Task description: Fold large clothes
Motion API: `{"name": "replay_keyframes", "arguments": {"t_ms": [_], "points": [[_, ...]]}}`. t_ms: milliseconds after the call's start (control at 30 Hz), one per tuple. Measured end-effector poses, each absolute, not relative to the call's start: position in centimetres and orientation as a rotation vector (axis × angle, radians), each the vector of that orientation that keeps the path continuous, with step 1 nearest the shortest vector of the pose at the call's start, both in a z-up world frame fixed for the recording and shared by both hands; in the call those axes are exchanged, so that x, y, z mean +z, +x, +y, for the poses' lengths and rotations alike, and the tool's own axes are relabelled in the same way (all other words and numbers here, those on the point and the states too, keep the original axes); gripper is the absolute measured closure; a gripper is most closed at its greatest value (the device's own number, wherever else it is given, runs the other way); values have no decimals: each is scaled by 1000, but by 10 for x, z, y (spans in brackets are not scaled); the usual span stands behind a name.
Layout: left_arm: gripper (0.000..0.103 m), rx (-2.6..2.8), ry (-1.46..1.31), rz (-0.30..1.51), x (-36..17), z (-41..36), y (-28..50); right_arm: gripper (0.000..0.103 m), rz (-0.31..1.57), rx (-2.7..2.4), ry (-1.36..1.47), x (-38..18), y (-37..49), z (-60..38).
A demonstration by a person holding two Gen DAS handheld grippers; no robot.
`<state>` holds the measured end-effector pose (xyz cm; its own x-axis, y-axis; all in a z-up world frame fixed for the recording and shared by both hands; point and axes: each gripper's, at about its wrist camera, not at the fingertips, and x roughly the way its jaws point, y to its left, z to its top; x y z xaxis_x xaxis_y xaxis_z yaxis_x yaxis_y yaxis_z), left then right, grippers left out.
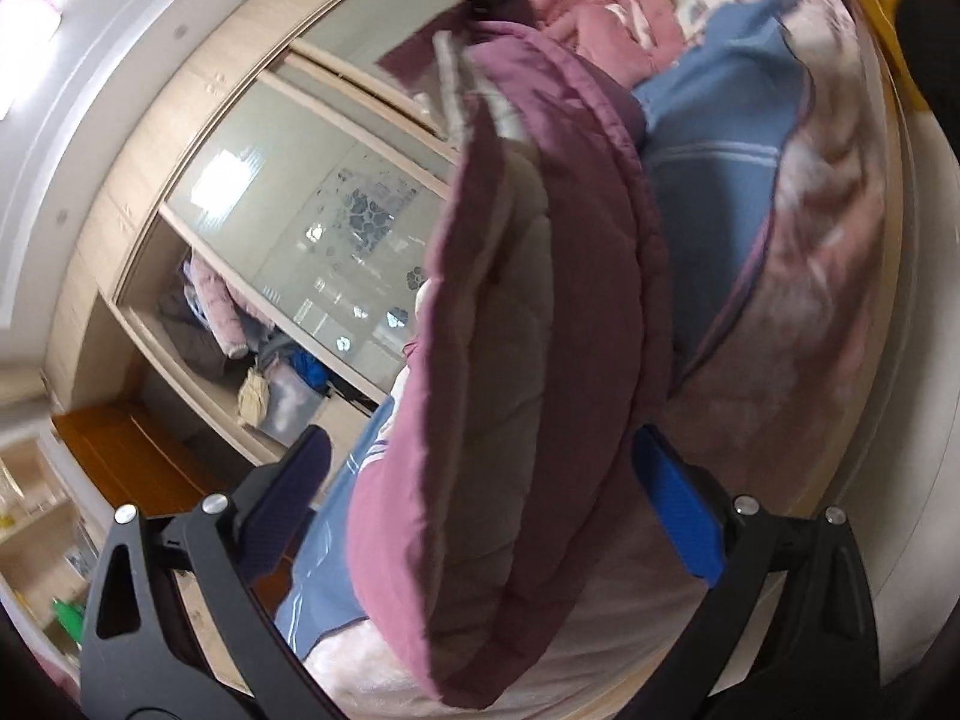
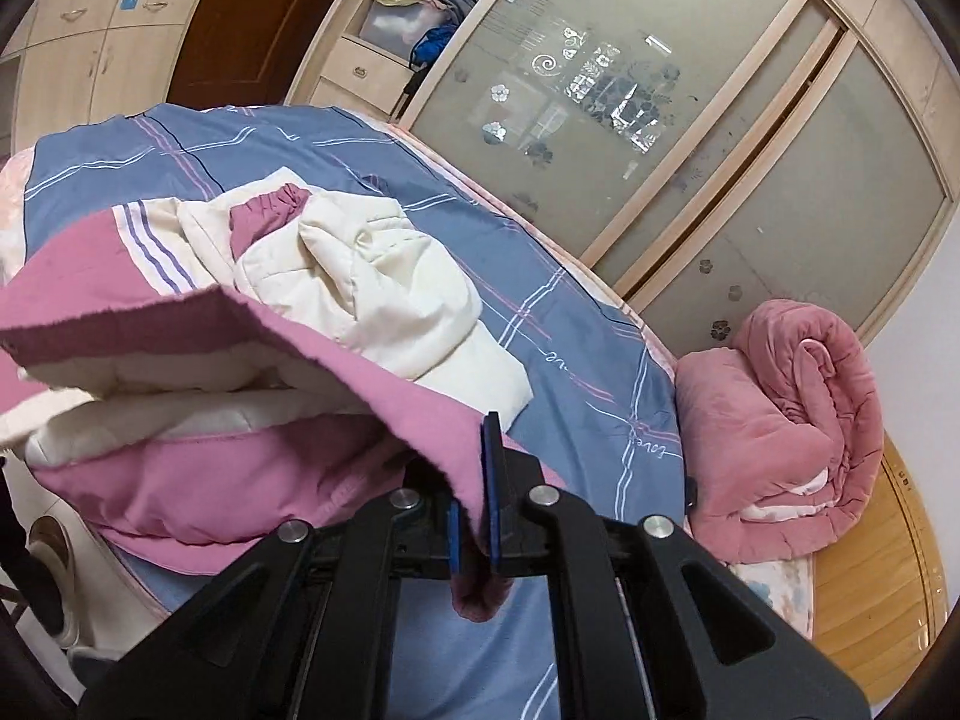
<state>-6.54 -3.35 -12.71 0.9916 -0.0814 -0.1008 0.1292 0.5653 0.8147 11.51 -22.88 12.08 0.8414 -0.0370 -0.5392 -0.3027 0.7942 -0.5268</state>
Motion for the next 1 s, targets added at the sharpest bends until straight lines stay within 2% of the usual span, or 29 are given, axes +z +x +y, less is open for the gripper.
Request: {"name": "replay_keyframes", "arguments": {"t_ms": [233, 367, 533, 600, 667, 700, 767, 867, 1000], "points": [[2, -22, 1187, 26, -201, -53, -48, 97, 571, 158, -647, 114, 117, -238], [2, 107, 1258, -43, -218, -52, -34, 97, 565, 164, -644, 114, 119, -240], [3, 192, 1228, 9, -220, -35, -25, 97, 564, 172, -649, 109, 120, -242], [12, 177, 1182, 35, -210, -30, -27, 97, 565, 172, -648, 108, 121, -243], [35, 167, 1127, 18, -193, -25, -36, 97, 565, 166, -642, 107, 122, -247], [41, 152, 1087, 15, -183, -21, -41, 97, 565, 166, -634, 108, 122, -250], [70, 133, 1005, 19, -164, -13, -47, 97, 567, 167, -623, 107, 121, -253], [85, 68, 858, 34, -129, 3, -56, 97, 571, 164, -623, 102, 118, -256], [87, -36, 606, 43, -73, 31, -61, 97, 580, 161, -610, 96, 112, -260]]}}
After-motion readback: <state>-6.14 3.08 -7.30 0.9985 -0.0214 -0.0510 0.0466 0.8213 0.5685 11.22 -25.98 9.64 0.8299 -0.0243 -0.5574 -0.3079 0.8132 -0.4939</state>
